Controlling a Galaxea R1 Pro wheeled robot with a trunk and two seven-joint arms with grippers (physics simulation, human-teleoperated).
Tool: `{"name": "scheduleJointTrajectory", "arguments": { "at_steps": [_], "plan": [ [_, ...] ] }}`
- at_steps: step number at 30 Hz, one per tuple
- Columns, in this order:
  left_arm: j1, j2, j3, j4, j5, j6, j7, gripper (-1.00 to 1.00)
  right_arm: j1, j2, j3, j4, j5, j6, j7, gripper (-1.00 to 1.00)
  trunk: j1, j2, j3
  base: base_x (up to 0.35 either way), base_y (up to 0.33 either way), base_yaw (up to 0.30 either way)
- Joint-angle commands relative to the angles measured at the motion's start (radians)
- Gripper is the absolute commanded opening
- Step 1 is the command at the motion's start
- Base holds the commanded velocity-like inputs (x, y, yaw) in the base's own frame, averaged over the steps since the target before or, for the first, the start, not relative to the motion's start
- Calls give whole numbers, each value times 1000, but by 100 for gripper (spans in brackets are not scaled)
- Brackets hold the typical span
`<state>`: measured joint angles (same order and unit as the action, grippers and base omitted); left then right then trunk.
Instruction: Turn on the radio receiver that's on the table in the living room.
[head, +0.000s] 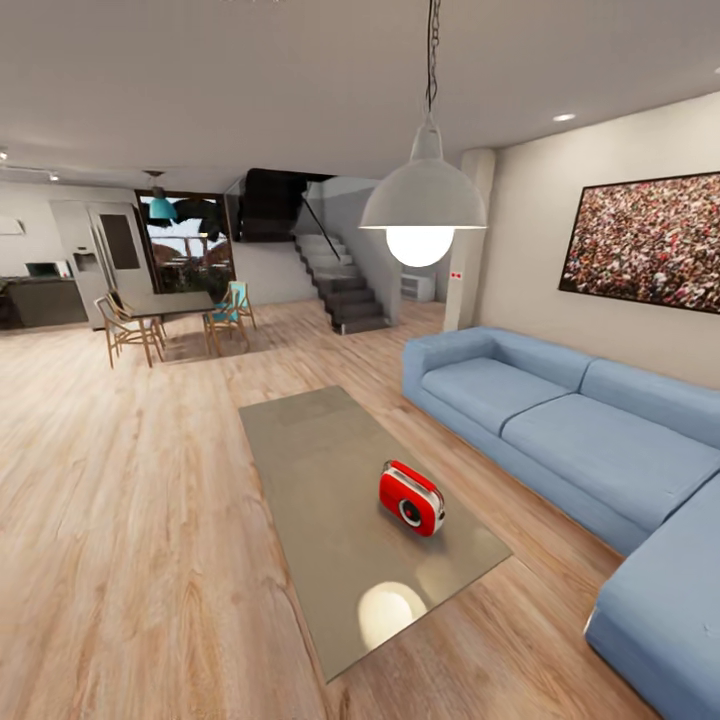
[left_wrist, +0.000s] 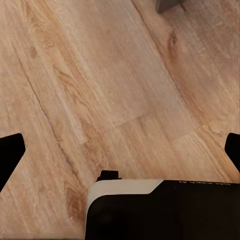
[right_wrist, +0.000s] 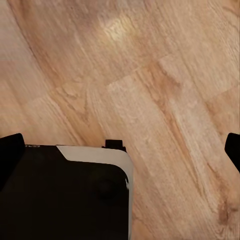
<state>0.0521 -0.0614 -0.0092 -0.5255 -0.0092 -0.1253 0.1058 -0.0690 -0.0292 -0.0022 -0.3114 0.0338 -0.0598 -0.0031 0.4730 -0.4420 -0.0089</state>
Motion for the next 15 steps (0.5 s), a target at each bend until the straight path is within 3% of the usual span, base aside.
{"name": "scheduleJointTrajectory", "arguments": {
  "at_steps": [1,6,11,15],
  "plan": [
    [0,0,0,0,0,-2,0,100,0,0,0,0,0,0,0,100,0,0,0,0,0,277],
    [0,0,0,1,-1,-10,1,100,0,0,-1,0,0,0,0,100,0,0,0,0,0,189],
    [0,0,1,1,-1,-11,3,100,0,0,0,0,0,0,0,100,0,0,0,2,-22,28],
    [0,1,2,1,-3,-10,9,100,0,0,0,0,0,0,0,100,0,0,0,151,-161,2]
  ]
}}
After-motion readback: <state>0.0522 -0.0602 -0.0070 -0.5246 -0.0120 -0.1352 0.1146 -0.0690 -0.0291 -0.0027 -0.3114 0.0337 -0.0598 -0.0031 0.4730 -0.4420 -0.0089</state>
